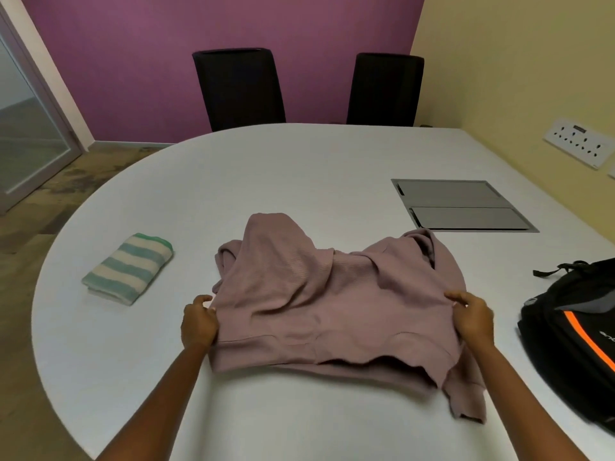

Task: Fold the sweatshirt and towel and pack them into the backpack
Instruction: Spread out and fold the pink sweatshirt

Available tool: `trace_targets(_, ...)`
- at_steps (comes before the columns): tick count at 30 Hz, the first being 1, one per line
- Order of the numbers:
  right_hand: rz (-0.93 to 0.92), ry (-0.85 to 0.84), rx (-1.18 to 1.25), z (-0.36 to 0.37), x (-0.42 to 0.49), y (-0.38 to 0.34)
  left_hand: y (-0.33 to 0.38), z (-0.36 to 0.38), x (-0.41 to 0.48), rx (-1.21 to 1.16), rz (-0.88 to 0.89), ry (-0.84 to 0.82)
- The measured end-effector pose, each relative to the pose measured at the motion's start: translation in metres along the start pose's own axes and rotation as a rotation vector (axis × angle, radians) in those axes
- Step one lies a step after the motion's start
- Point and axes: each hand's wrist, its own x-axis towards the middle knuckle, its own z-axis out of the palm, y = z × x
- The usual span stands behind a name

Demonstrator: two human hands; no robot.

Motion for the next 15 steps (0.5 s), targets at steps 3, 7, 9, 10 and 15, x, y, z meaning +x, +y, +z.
trace_targets(3,-0.074,-0.135,-0.153,0.020,-0.021,0.024,-0.011,0.010,-0.021,0.095,0.055,-0.092)
trace_targets(7,-0.142,-0.120,-0.369,0.043,-0.052,0.053,-0.020,0.023,-0.054,0.258,0.143,-0.090)
trace_targets(9,-0.205,-0.068,-0.382,0.049,-0.074,0.058,-0.026,0.026,-0.068,0.296,0.225,-0.049)
trace_targets(10,-0.241,-0.044,-0.366,0.051,-0.082,0.063,-0.030,0.026,-0.074,0.314,0.275,-0.055)
trace_targets(15,-0.410,-0.149,-0.469,0.051,-0.117,0.088,-0.069,0.029,-0.085,0.471,0.527,-0.231)
